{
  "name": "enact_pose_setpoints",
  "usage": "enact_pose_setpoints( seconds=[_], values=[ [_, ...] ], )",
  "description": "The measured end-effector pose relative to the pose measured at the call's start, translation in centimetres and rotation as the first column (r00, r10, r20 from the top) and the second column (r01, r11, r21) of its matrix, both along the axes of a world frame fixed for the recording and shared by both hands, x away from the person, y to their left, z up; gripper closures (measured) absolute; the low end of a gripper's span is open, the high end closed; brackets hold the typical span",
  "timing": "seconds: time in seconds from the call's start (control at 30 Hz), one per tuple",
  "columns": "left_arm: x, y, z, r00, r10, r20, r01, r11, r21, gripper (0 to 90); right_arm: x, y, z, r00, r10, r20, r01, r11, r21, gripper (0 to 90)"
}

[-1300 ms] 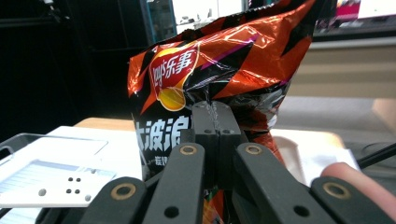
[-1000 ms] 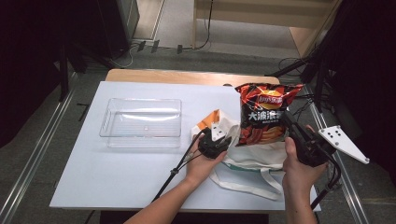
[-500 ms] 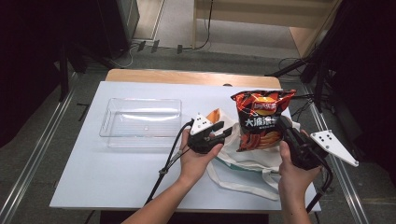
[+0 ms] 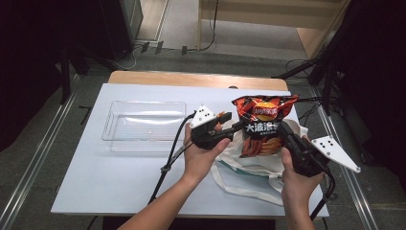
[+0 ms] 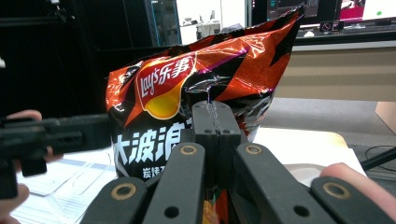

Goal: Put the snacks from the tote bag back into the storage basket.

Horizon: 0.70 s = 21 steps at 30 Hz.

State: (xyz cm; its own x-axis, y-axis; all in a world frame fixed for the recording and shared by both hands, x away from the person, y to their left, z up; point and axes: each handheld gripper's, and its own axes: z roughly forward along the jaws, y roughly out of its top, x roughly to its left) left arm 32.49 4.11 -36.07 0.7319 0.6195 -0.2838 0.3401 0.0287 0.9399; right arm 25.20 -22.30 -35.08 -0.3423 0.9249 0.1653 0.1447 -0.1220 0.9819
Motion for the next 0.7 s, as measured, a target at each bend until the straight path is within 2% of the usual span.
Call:
enact_pose_setpoints(
  seconds=[0.13, 0.23, 0.33, 0.43, 0.5, 0.6, 0.7],
  values=[
    [0.4, -0.1, 0.4, 0.9998, -0.017, -0.006, 0.017, 0.9999, -0.003, 45.6, -0.1, 0.1, -0.1, 1.0000, 0.009, 0.003, -0.009, 1.000, -0.001, 90.0],
    [0.6, -0.2, 0.7, 0.9992, -0.038, -0.011, 0.038, 0.9989, -0.029, 44.9, -0.2, 0.4, -0.2, 0.9998, 0.022, 0.004, -0.022, 1.000, -0.006, 90.0],
    [0.5, -0.3, 1.0, 0.9997, -0.022, -0.008, 0.022, 0.9994, -0.029, 44.6, -0.2, 0.7, -0.3, 0.9995, 0.033, 0.001, -0.032, 0.999, -0.016, 90.0],
    [0.5, -0.1, 1.2, 0.9999, 0.003, -0.016, -0.004, 0.9995, -0.031, 54.7, -0.2, 1.0, -0.6, 0.9988, 0.046, -0.013, -0.047, 0.999, -0.023, 90.0],
    [0.5, 0.1, 1.3, 0.9999, -0.004, -0.014, 0.003, 0.9992, -0.040, 63.7, -0.1, 1.3, -0.8, 0.9985, 0.053, -0.017, -0.053, 0.998, -0.027, 90.0],
    [0.4, 0.2, 1.4, 1.0000, 0.004, -0.006, -0.004, 0.9999, -0.015, 75.0, -0.1, 1.5, -0.9, 0.9978, 0.063, -0.023, -0.064, 0.998, -0.030, 90.0],
    [0.3, 0.3, 1.4, 0.9999, -0.015, -0.006, 0.015, 0.9998, -0.015, 85.2, 0.1, 1.5, -1.0, 0.9972, 0.069, -0.029, -0.070, 0.997, -0.031, 90.0]
  ],
)
